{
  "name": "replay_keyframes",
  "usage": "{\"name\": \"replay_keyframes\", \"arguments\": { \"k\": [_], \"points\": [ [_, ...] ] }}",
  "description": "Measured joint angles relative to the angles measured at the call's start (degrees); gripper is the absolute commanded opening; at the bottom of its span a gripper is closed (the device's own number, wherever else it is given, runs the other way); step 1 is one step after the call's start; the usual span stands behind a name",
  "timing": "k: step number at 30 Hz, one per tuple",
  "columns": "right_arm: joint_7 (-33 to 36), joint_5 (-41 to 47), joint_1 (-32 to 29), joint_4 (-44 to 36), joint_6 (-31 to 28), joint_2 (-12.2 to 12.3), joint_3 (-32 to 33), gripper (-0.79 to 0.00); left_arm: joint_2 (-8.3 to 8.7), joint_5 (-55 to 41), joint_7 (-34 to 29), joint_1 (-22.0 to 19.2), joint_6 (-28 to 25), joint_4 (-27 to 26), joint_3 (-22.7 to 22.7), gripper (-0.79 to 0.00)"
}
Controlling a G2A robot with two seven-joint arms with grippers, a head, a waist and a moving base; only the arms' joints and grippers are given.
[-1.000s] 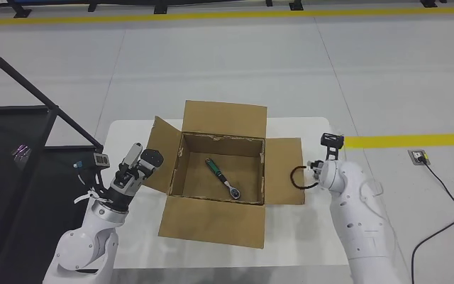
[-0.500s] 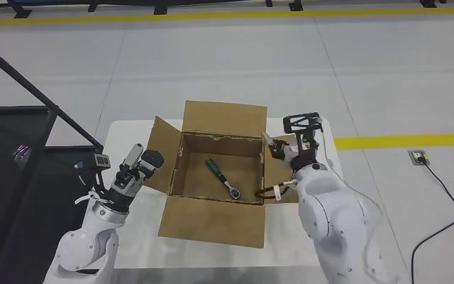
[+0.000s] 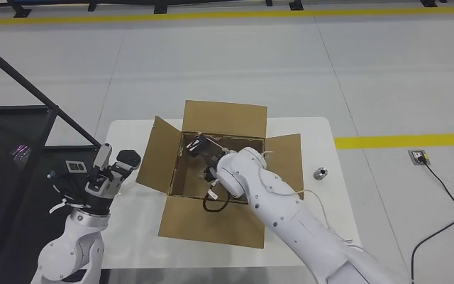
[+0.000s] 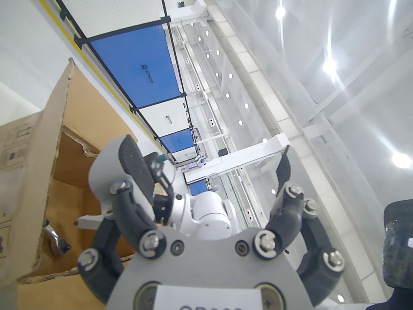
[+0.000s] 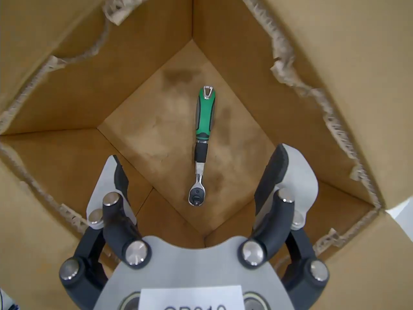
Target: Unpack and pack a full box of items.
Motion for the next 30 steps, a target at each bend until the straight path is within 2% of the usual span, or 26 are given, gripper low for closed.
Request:
{"name": "replay_keyframes", "arguments": {
  "k": [4, 5, 7, 8, 11, 13, 14, 16, 18, 20, 22, 30],
  "points": [
    [-2.3, 2.5, 4.2, 12.6, 2.6, -4.3, -4.1, 0.0, 0.07, -0.7, -0.2, 0.5, -0.2, -0.4, -0.8, 0.0],
    [-2.9, 3.5, 5.0, 15.8, 2.4, -5.4, -4.8, -0.052, 0.08, -0.8, -0.3, 0.6, -0.2, -0.4, -0.9, 0.0],
    [-3.8, 4.9, 6.1, 20.3, 2.3, -7.0, -5.5, -0.095, 0.1, -0.9, -0.3, 0.6, -0.2, -0.4, -0.9, 0.0],
    [-4.3, 5.6, 6.6, 23.0, 2.3, -8.0, -5.9, -0.154, 0.11, -0.8, -0.4, 0.5, -0.1, -0.4, -0.9, 0.0],
    [-5.7, 7.6, 7.7, 28.7, 1.6, -9.9, -6.1, -0.249, 0.14, -0.7, -0.6, 0.2, 0.0, -0.4, -0.7, 0.0],
    [-6.5, 8.6, 8.1, 31.6, 1.1, -10.8, -6.0, -0.302, 0.15, -0.6, -0.8, 0.0, 0.1, -0.3, -0.5, 0.0],
    [-7.0, 9.2, 8.4, 33.2, 0.9, -11.4, -5.9, -0.289, 0.16, -0.5, -0.9, -0.1, 0.1, -0.2, -0.3, 0.0],
    [-7.6, 9.5, 8.6, 35.2, 0.7, -12.1, -6.0, -0.277, 0.17, -0.3, -0.9, -0.2, 0.1, -0.1, -0.2, 0.0],
    [-8.3, 10.2, 8.8, 36.9, 0.3, -12.8, -5.8, -0.317, 0.19, -0.1, -0.9, -0.2, 0.0, 0.0, -0.2, 0.0],
    [-9.1, 10.7, 9.0, 38.3, 0.1, -13.3, -5.6, -0.305, 0.22, -0.3, -0.7, 0.0, -0.2, 0.0, -0.7, 0.0],
    [-9.9, 11.4, 9.2, 39.3, 0.4, -13.6, -5.3, -0.397, 0.25, -0.5, -0.5, 0.1, -0.3, 0.1, -1.1, 0.0],
    [-12.7, 13.7, 9.5, 41.5, 0.7, -13.8, -3.9, -0.446, 0.32, -1.1, -0.4, 0.7, -0.6, -0.2, -2.0, 0.0]
  ]
}}
